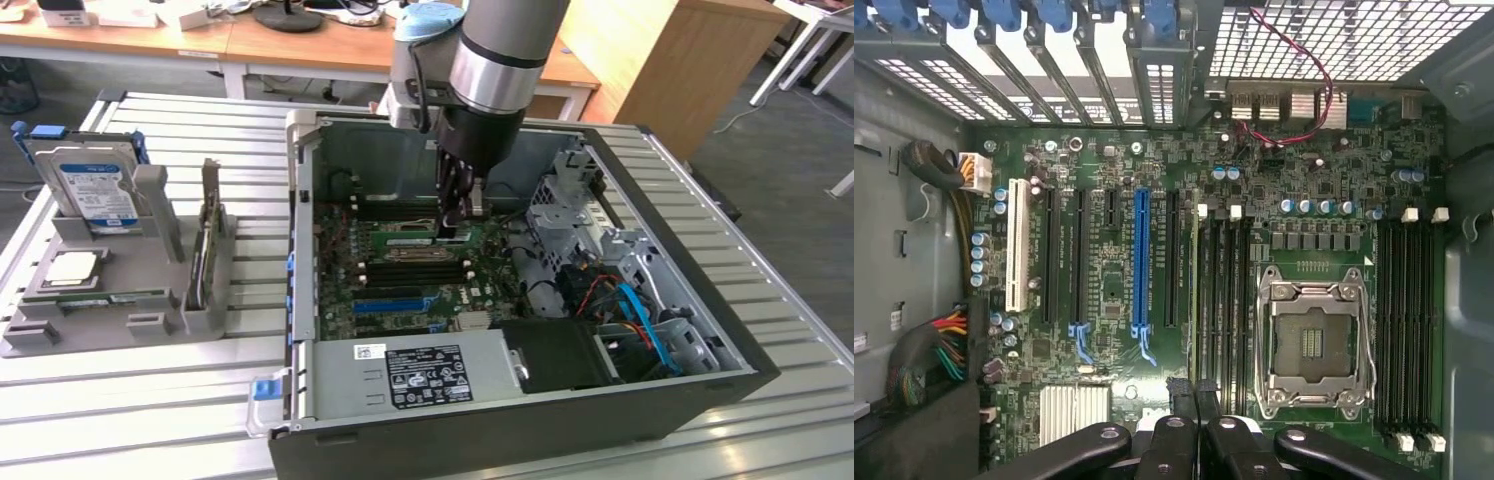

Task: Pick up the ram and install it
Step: 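Insert the ram into the slot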

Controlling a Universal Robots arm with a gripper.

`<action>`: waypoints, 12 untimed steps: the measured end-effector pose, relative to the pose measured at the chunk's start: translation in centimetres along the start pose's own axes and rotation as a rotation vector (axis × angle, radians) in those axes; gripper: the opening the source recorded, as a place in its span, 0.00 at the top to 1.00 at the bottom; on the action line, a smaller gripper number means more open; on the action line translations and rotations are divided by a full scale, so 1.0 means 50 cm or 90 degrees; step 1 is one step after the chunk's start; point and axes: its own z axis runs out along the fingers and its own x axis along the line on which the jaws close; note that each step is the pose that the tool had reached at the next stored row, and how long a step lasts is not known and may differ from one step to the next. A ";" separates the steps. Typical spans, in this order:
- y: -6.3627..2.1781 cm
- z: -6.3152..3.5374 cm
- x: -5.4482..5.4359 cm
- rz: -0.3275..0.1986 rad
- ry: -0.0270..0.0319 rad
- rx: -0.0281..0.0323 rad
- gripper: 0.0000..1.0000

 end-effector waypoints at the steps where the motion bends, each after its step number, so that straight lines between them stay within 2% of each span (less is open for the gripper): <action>1: 0.000 0.000 0.000 0.000 0.0000 0.0000 0.88; 7: -0.001 0.000 0.000 0.000 -0.0001 0.0001 0.88; 12: -0.010 0.000 0.000 0.000 -0.0001 0.0001 0.88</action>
